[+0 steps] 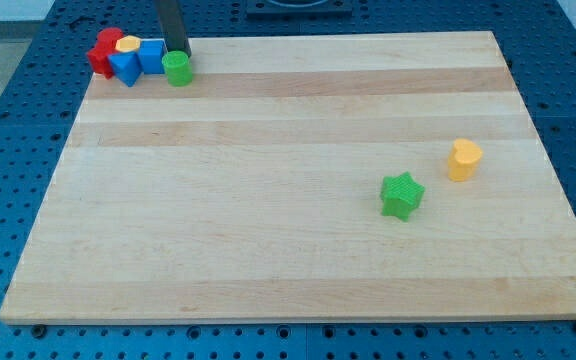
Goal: Move the green circle closer to the group of blocks
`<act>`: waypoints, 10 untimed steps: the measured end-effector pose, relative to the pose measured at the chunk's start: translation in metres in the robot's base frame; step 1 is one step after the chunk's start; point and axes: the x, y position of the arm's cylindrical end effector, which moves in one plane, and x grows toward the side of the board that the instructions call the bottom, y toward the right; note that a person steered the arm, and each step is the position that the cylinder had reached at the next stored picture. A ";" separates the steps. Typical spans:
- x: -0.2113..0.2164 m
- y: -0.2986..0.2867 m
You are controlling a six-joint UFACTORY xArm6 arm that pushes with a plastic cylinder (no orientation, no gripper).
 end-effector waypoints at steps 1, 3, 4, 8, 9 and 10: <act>0.010 0.000; 0.015 0.055; 0.028 0.059; 0.050 0.002; 0.050 -0.007; 0.057 -0.007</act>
